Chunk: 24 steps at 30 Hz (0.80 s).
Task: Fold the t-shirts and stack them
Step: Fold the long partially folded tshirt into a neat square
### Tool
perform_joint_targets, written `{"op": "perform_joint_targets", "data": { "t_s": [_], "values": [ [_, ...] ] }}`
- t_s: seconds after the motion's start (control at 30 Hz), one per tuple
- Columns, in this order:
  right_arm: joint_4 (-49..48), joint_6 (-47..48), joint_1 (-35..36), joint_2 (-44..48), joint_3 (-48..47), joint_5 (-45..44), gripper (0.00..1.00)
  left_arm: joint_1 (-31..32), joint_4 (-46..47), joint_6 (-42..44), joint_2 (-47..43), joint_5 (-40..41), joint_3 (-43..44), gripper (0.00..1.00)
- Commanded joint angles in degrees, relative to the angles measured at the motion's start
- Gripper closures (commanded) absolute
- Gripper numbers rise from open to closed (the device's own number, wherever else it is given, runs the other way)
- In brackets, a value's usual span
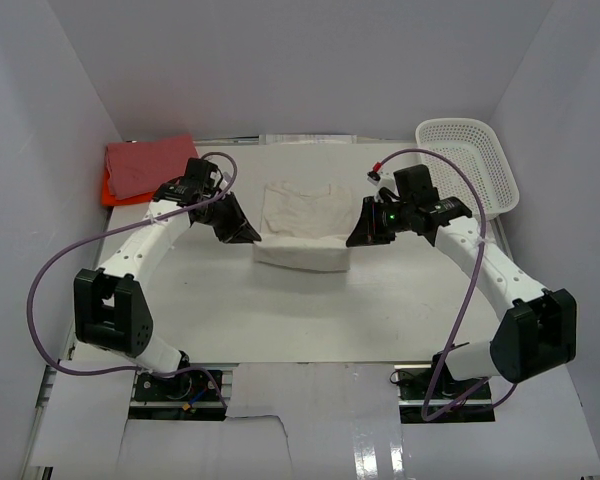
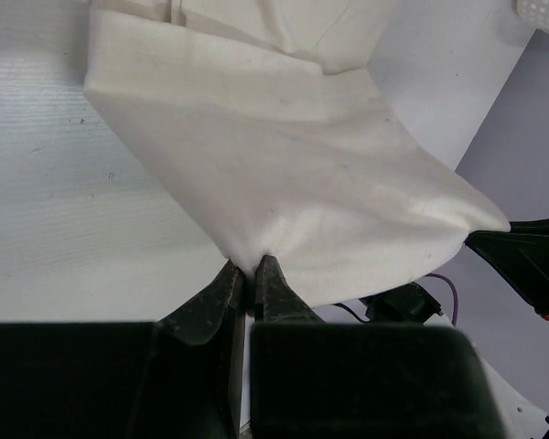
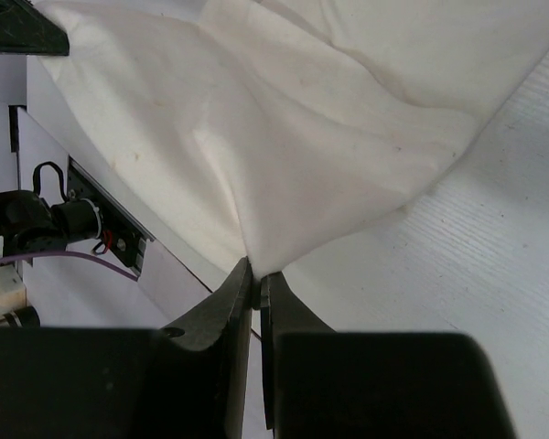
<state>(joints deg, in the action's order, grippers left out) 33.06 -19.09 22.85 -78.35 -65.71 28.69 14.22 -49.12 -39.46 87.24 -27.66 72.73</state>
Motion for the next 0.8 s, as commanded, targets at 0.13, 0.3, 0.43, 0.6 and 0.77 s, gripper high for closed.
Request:
{"op": "perform_joint_targets", "data": {
  "t_s": [0.13, 0.3, 0.43, 0.6, 0.77],
  "values": [
    [0.2, 1.5, -1.1, -1.5, -5.7, 1.0, 0.92, -0.9, -0.8, 1.8, 1.5, -0.6, 7.3, 1.00],
    [1.1, 2.0, -1.8, -3.0, -8.1, 1.0, 0.92, -2.0, -1.3, 2.2, 3.3, -1.2, 10.3, 1.00],
    [1.1, 2.2, -2.6, -4.3, -8.8, 1.4, 0.92, -2.8, -1.3, 2.3, 5.2, -1.9, 12.3, 1.00],
    [1.0, 2.5, -3.6, -6.3, -10.1, 1.7, 0.92, -3.4, -1.3, 2.8, 8.6, -2.2, 15.0, 1.00],
    [0.6, 2.7, -4.3, -8.5, -11.0, 2.8, 0.92, -3.8, -1.2, 3.1, 11.6, -3.4, 17.4, 1.00]
  ]
}}
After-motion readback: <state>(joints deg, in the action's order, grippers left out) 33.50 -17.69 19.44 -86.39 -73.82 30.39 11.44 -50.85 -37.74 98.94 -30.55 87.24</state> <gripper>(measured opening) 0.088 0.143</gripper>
